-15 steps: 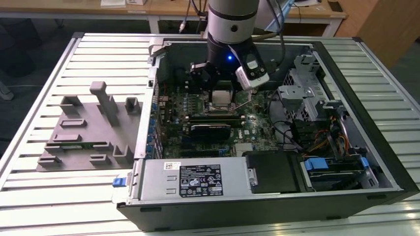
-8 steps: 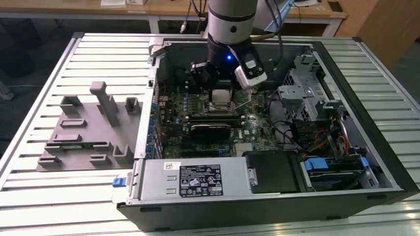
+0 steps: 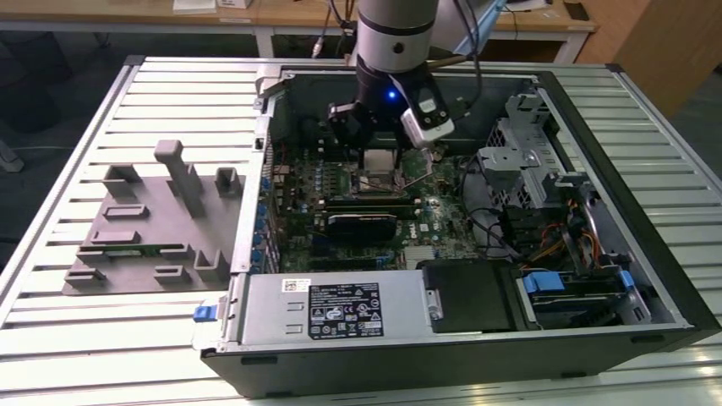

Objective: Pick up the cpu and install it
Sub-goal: 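Pick up the cpu and move it towards the insertion slot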

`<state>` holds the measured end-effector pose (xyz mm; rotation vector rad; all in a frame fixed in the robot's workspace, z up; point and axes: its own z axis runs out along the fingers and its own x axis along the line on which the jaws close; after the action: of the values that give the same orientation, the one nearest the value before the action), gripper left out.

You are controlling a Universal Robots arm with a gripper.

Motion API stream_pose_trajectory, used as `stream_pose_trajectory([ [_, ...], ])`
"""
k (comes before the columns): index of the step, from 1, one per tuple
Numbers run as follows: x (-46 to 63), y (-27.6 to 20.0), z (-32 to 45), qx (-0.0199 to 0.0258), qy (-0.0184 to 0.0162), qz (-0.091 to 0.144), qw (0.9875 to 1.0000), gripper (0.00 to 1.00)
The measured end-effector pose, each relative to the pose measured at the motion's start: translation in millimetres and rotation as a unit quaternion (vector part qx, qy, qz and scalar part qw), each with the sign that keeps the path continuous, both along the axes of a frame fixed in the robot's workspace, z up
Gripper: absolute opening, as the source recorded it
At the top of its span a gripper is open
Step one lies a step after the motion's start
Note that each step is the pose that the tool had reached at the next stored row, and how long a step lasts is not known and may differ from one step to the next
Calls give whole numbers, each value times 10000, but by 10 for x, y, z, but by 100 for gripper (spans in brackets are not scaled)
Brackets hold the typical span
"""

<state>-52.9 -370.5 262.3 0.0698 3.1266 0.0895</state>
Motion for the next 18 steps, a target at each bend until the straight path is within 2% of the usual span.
stream_pose_trajectory([
  [5,7,78,-45,-40,4,0,10000,54],
  [8,11,98,-74,-74,4,0,10000,54],
  [13,12,129,-123,-181,5,-1,9998,54],
  [18,30,180,-167,-216,6,0,9998,54],
])
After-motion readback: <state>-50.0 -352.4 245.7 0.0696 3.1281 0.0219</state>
